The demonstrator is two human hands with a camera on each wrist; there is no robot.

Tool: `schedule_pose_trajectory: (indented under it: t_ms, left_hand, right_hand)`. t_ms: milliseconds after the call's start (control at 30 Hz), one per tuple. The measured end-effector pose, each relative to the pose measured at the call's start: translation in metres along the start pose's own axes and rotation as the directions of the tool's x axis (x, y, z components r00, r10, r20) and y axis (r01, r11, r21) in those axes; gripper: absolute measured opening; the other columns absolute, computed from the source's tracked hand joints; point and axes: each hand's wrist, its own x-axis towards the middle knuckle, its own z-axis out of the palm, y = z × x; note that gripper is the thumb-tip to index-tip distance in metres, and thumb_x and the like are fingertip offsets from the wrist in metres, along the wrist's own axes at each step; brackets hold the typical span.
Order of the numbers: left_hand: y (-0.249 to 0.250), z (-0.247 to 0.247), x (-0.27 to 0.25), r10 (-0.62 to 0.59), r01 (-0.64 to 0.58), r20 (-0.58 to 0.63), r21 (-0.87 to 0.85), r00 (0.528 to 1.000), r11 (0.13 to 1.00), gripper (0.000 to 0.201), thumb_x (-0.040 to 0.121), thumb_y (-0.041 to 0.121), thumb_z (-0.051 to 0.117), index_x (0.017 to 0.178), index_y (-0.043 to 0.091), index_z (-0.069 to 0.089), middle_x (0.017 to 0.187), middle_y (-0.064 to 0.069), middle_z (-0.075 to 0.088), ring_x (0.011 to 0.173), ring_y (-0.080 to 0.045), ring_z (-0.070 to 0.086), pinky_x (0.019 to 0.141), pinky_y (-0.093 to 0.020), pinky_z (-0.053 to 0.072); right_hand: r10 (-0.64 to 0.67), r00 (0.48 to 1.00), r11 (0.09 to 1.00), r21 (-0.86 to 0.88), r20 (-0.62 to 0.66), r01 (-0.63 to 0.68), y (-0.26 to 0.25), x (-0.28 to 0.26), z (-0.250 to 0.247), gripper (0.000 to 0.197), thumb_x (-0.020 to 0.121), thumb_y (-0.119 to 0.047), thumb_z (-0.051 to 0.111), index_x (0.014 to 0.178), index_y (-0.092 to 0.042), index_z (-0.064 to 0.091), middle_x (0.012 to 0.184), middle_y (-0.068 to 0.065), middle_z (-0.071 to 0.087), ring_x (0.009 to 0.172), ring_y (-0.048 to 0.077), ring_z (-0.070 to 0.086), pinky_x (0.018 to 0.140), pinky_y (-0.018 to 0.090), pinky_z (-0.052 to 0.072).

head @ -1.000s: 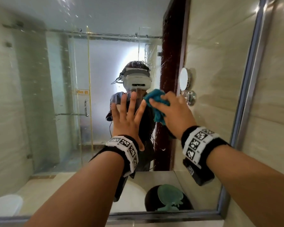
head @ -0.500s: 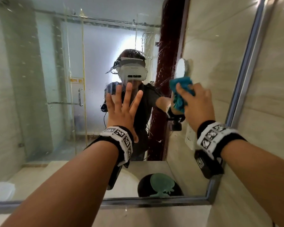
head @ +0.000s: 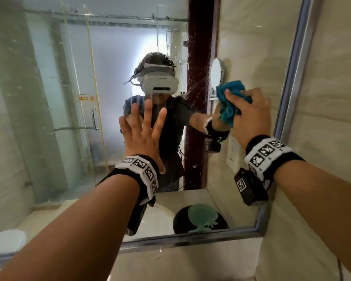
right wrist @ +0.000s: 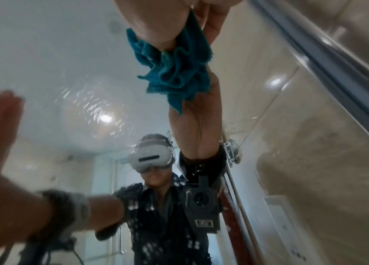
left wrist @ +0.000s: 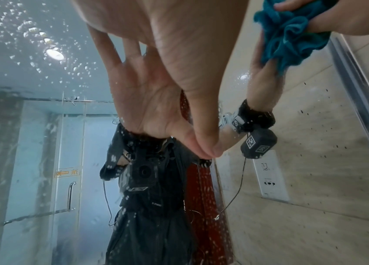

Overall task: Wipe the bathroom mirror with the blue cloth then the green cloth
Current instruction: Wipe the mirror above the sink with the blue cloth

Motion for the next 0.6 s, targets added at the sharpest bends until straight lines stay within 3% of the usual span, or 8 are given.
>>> schedule_pose_trajectory:
  t_ms: [67, 133, 233, 300, 333, 433, 500, 600]
  left_hand:
    - [0.001, 0.001, 0.0, -0.005, 0.005, -0.003, 0.004, 1.0, 1.0, 0.162, 0.041, 0.072, 0.078, 0.127, 0.021, -0.05, 0.139, -0.016, -0.048, 0.135, -0.043, -0.031, 0.11, -0.063, -0.008]
    - [0.002, 0.002, 0.0, -0.013, 0.013, -0.002, 0.021, 1.0, 1.0, 0.163, 0.04, 0.074, 0.077, 0.127, 0.02, -0.05, 0.139, -0.017, -0.048, 0.135, -0.043, -0.03, 0.109, -0.064, -0.008]
    - [0.005, 0.002, -0.001, -0.021, 0.021, 0.004, 0.037, 1.0, 0.999, 0.164, 0.039, 0.075, 0.076, 0.128, 0.019, -0.05, 0.14, -0.018, -0.047, 0.135, -0.044, -0.03, 0.109, -0.064, -0.006]
    - [0.006, 0.002, -0.003, -0.025, 0.025, 0.011, 0.028, 1.0, 0.999, 0.164, 0.04, 0.074, 0.077, 0.127, 0.02, -0.05, 0.14, -0.017, -0.048, 0.134, -0.044, -0.031, 0.11, -0.064, -0.005]
    - [0.006, 0.002, -0.003, -0.026, 0.025, 0.014, 0.025, 1.0, 0.999, 0.164, 0.04, 0.074, 0.077, 0.127, 0.02, -0.051, 0.139, -0.017, -0.048, 0.134, -0.044, -0.031, 0.11, -0.064, -0.004]
    - [0.008, 0.003, -0.004, -0.026, 0.026, 0.025, 0.019, 0.999, 0.999, 0.163, 0.041, 0.074, 0.077, 0.127, 0.02, -0.05, 0.136, -0.017, -0.051, 0.133, -0.044, -0.032, 0.109, -0.064, -0.007]
    - [0.009, 0.004, -0.005, -0.029, 0.028, 0.029, 0.017, 0.999, 0.999, 0.162, 0.042, 0.073, 0.077, 0.128, 0.02, -0.05, 0.136, -0.017, -0.052, 0.134, -0.044, -0.032, 0.108, -0.064, -0.009]
    - [0.01, 0.007, -0.007, -0.032, 0.031, 0.03, 0.021, 0.999, 0.999, 0.162, 0.042, 0.075, 0.076, 0.13, 0.019, -0.048, 0.138, -0.018, -0.049, 0.134, -0.045, -0.03, 0.108, -0.064, -0.008]
  right_hand:
    - [0.059, 0.995, 0.989, 0.142, -0.082, -0.047, 0.002, 0.001, 0.006, 0.041, 0.09, -0.004, 0.055, 0.121, -0.031, 0.059, 0.112, 0.008, 0.044, 0.102, 0.029, 0.043, 0.091, 0.039, 0.046]
    - [0.07, 0.996, 0.979, 0.196, -0.048, -0.059, -0.003, -0.012, 0.009, 0.021, 0.091, -0.024, 0.057, 0.112, -0.025, 0.058, 0.11, -0.001, 0.041, 0.099, 0.016, 0.047, 0.088, 0.031, 0.049]
    - [-0.087, 0.962, 0.987, 0.154, 0.26, 0.048, -0.004, -0.049, 0.012, 0.031, 0.084, -0.049, 0.061, 0.105, -0.03, 0.052, 0.108, -0.011, 0.037, 0.096, 0.005, 0.05, 0.085, 0.022, 0.048]
    - [-0.177, 0.867, 0.984, 0.097, 0.465, 0.149, -0.001, -0.063, 0.011, 0.029, 0.085, -0.05, 0.059, 0.11, -0.038, 0.051, 0.108, -0.012, 0.035, 0.101, 0.008, 0.048, 0.09, 0.024, 0.043]
    - [-0.151, 0.862, 0.986, 0.135, 0.483, 0.097, 0.003, -0.059, 0.008, 0.027, 0.085, -0.05, 0.059, 0.109, -0.04, 0.05, 0.109, -0.011, 0.035, 0.103, 0.01, 0.048, 0.091, 0.025, 0.043]
    - [0.074, 0.977, 0.938, 0.32, 0.201, -0.137, 0.016, -0.028, 0.003, 0.036, 0.081, -0.054, 0.062, 0.101, -0.025, 0.054, 0.109, -0.004, 0.046, 0.092, 0.003, 0.056, 0.077, 0.019, 0.052]
    - [0.23, 0.973, 0.914, 0.344, -0.005, -0.215, 0.02, -0.008, -0.005, 0.038, 0.085, -0.047, 0.06, 0.101, -0.013, 0.054, 0.103, 0.0, 0.048, 0.077, -0.008, 0.052, 0.064, 0.006, 0.046]
    - [0.217, 0.975, 0.969, 0.131, -0.054, -0.209, 0.032, -0.012, -0.001, 0.029, 0.092, -0.039, 0.051, 0.113, -0.02, 0.057, 0.106, 0.002, 0.046, 0.079, 0.002, 0.038, 0.067, 0.001, 0.033]
